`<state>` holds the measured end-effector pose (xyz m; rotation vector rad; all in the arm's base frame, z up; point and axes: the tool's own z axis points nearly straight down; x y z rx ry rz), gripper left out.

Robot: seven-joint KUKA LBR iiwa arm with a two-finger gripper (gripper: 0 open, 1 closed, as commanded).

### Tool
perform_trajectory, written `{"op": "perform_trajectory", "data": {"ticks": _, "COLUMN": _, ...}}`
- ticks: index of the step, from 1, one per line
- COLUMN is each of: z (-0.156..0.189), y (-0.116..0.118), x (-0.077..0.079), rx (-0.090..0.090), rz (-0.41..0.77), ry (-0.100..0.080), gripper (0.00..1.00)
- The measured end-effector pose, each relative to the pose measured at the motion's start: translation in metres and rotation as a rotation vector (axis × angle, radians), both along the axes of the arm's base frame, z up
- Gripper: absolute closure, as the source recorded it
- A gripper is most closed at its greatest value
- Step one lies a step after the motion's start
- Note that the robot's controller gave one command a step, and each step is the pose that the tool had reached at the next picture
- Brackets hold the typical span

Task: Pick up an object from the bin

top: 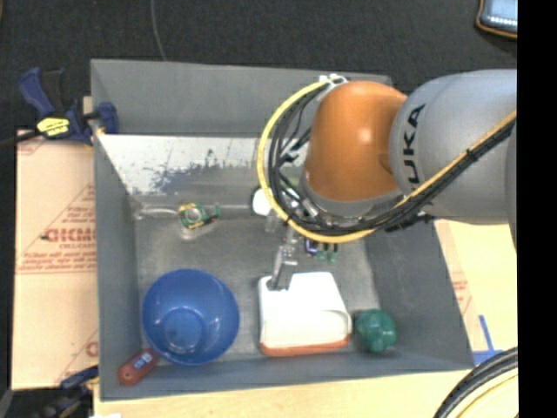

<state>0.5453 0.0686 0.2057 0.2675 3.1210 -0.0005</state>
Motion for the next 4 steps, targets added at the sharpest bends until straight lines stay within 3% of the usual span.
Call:
{"op": "perform_trajectory", "data": {"ticks": 1, "z": -0.109, "y": -0.016, "x": -0.049, "rx": -0.001, "rz": 0.233, "ry": 0.005, "gripper": 0.0}}
{"op": "perform_trajectory", "data": {"ticks": 2, "z": -0.03, "y": -0.022, "x": 0.0, "rx": 0.0, "rz": 0.217, "ry": -0.015, "gripper": 0.0}}
{"op": "perform_trajectory", "data": {"ticks": 3, "z": -0.116, "y": -0.064, "x": -0.055, "rx": 0.0, "rz": 0.223, "ry": 0.01, "gripper": 0.0}}
{"op": "perform_trajectory", "data": {"ticks": 4, "z": -0.084, "y": -0.025, "x": 0.005, "rx": 0.002, "rz": 0.208, "ry": -0.026, "gripper": 0.0}}
